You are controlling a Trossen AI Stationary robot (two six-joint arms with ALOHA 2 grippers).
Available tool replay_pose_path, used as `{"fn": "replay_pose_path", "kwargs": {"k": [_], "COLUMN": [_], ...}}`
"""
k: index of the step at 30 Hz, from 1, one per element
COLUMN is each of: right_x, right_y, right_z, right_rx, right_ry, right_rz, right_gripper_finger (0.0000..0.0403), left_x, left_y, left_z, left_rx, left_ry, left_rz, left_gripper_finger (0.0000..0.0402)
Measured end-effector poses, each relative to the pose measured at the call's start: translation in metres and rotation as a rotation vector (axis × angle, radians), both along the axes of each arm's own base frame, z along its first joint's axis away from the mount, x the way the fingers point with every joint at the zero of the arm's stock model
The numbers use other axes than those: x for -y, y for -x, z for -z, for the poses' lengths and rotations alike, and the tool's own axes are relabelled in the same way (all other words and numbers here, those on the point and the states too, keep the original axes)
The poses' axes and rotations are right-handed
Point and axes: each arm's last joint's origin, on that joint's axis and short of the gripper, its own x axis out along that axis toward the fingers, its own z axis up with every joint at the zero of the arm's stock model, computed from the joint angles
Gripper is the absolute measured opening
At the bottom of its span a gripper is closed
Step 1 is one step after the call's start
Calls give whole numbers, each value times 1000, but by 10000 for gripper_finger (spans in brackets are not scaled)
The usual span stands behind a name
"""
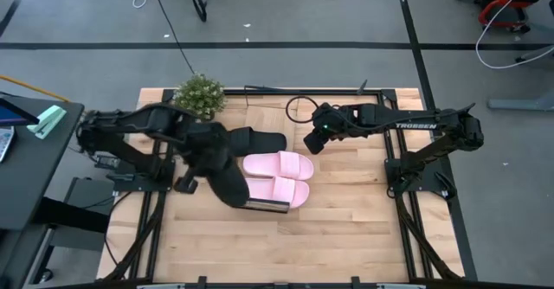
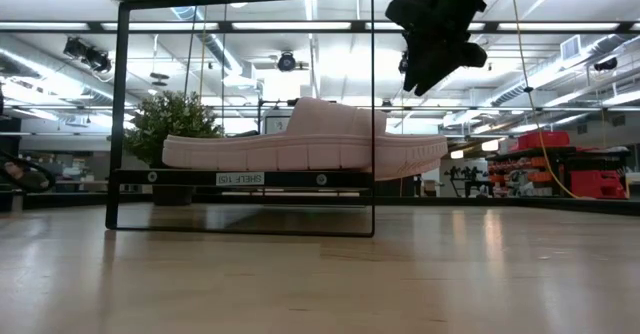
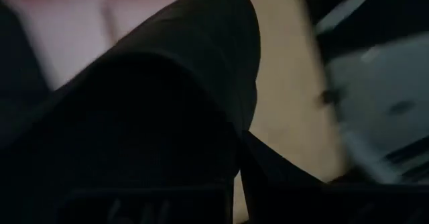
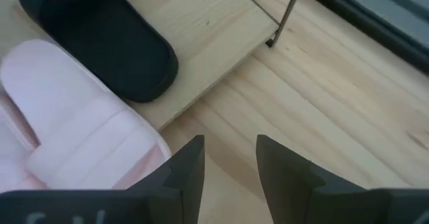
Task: Pick and place slides into the shelf
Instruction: Put the black slide on the shelf
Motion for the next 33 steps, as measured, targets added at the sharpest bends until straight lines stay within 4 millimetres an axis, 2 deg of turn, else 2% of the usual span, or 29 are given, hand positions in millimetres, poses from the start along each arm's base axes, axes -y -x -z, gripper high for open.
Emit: {"fn": "replay_pose_path", "kwargs": {"k": [2,7,9,14,18,21,27,33], "right_x": [2,12,16,24,27,31,46,55], "right_y": [-1,-7,-8,-5,1,8,10,-3], "right_z": [-1,-6,-10,-38,-63,-78,-89,-86], "right_rx": [25,134,192,408,587,698,847,908], "right_ry": [-22,-61,-75,-38,14,-11,-97,-101], "right_rz": [5,15,9,-40,-100,-126,-175,-206], "right_gripper_finger": [140,140,140,140,140,140,156,210], "left_x": [-7,-22,-29,-50,-66,-75,-81,-80], "left_y": [-5,-18,-23,-28,-37,-42,-62,-74], "left_z": [-10,-35,-37,-30,-9,6,28,27], "left_rx": [-1,144,128,70,-20,-77,-94,-4], "left_ry": [-144,-465,-570,-640,-650,-654,-673,-713], "left_rz": [46,158,181,227,282,339,444,461], "left_gripper_finger": [12,12,12,12,12,11,11,11]}}
